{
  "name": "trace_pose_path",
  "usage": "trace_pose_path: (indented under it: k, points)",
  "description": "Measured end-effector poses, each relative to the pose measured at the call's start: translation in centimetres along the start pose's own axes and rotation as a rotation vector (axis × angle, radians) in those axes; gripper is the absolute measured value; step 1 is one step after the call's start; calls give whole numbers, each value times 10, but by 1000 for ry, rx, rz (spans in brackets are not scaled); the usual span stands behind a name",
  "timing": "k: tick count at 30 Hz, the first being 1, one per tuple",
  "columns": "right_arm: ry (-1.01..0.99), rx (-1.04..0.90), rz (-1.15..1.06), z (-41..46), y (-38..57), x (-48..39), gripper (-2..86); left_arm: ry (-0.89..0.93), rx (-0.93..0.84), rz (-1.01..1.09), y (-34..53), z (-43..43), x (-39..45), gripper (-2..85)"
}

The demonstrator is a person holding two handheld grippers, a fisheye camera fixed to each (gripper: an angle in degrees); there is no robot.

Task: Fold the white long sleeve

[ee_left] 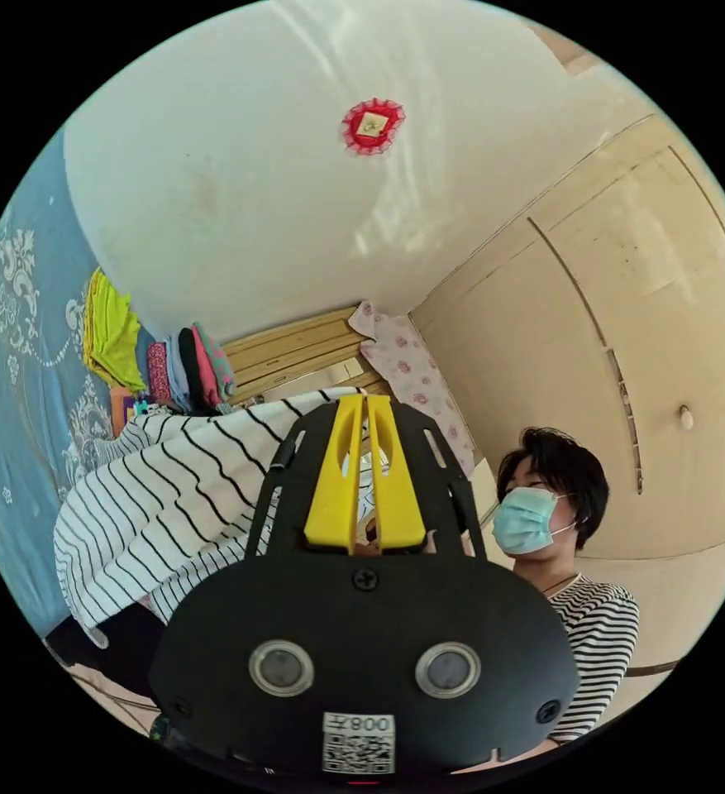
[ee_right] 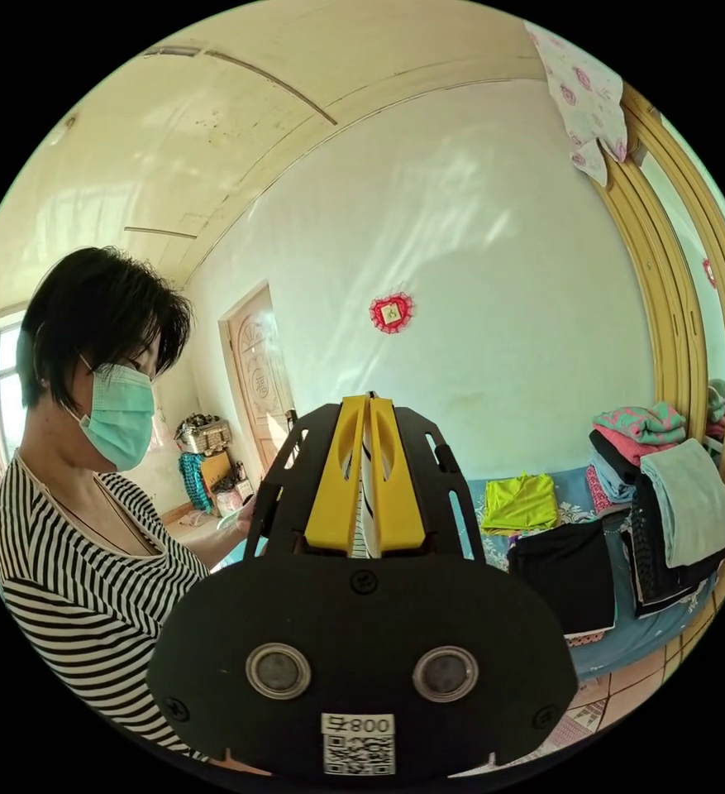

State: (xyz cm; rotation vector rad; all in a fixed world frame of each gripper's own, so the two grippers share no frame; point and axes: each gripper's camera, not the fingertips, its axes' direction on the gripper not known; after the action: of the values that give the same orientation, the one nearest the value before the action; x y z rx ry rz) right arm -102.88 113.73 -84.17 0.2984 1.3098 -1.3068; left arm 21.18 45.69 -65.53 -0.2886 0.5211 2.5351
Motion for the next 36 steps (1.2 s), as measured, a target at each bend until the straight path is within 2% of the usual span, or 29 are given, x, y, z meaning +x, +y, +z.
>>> trace_pose_path:
  k: [10, 19, 25, 36]
  points:
    - [-136, 85, -65, 11, 10, -38, 3, -26, 88, 426, -34, -155, 303, 6]
    - [-265, 130, -128, 37, 23, -71, 3, -131, 132, 840, -13, -252, 539, 6]
    - [-319, 137, -157, 69, 36, -87, 2, -234, 182, 999, 10, -308, 630, 6]
    - [-364, 168, -174, 154, 68, -108, 3, -263, 221, 1050, 16, -396, 674, 6]
